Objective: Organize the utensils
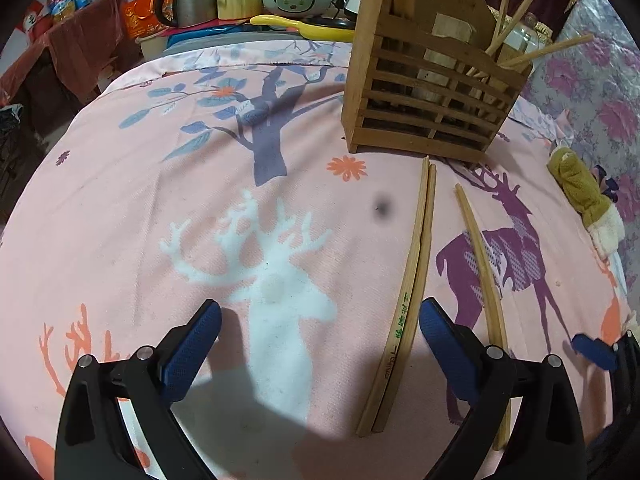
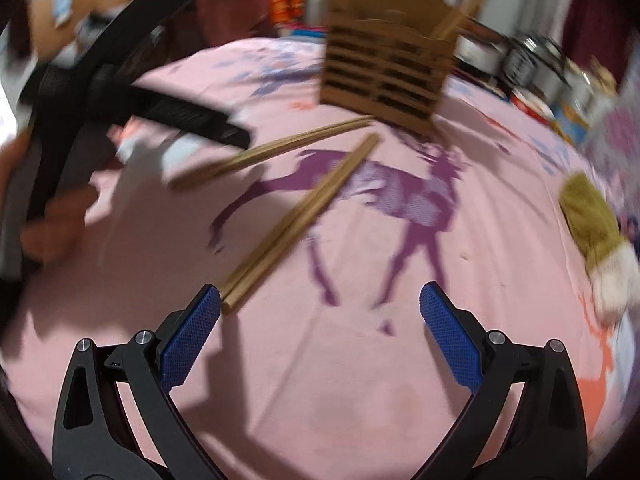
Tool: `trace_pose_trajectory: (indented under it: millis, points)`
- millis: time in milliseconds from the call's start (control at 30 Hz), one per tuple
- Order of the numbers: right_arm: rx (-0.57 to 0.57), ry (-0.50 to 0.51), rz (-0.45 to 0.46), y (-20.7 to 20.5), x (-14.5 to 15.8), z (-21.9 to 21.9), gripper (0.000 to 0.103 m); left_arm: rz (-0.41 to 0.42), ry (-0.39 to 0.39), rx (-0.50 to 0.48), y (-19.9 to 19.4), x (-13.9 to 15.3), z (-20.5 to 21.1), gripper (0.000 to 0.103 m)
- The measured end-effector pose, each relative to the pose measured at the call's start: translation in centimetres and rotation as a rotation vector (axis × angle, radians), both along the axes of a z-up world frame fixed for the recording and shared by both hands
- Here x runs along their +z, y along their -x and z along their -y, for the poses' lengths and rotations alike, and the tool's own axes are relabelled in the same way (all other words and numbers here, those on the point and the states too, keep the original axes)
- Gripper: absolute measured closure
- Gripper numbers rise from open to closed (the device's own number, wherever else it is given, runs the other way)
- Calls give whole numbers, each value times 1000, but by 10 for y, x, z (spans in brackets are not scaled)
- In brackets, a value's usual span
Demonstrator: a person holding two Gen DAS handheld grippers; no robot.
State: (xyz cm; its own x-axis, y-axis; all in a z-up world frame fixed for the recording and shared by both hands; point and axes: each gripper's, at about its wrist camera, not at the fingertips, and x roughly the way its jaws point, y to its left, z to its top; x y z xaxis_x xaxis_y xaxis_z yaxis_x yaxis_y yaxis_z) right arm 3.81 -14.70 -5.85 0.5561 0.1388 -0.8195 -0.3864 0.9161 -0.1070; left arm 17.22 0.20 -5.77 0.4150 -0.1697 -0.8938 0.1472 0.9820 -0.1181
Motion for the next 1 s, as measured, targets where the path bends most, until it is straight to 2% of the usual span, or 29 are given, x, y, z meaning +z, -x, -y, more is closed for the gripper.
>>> trace_pose_trajectory:
  millis: [33, 100, 167, 200, 267, 333, 400, 533, 700, 900, 1000]
  points:
    - [16, 43, 10, 1, -3, -6, 7, 0, -4, -3, 0, -1, 2, 6]
    - [-22, 75, 37, -2, -1, -3, 10, -1, -9, -9, 3, -1, 4, 6]
    - [-179, 200, 112, -15, -1, 18, 18, 2, -10, -12, 5, 0, 3, 6]
    - [-245, 217, 119, -21, 0, 32, 22, 4, -7, -15, 6, 1, 3, 6]
    - [-312, 115, 68, -30, 6, 60, 24, 7, 6, -21, 9, 4, 1, 6]
    - [-312, -68, 23, -31, 19, 80, 24, 19, 24, -26, 11, 10, -2, 6]
    - [-297, -141, 51, -25, 33, 85, 24, 45, 48, -19, 16, 18, -9, 6]
    - [-342, -133, 103, -21, 41, 89, 24, 58, 56, -3, 17, 23, -18, 6]
    - [-414, -167, 45, -34, 29, 109, 24, 10, 52, -16, 13, 12, -15, 6]
    - [-431, -231, 7, -38, 24, 120, 24, -17, 34, -44, 12, 3, -9, 6]
    - [-433, -231, -3, -39, 23, 120, 24, -27, 11, -46, 9, -2, -6, 6]
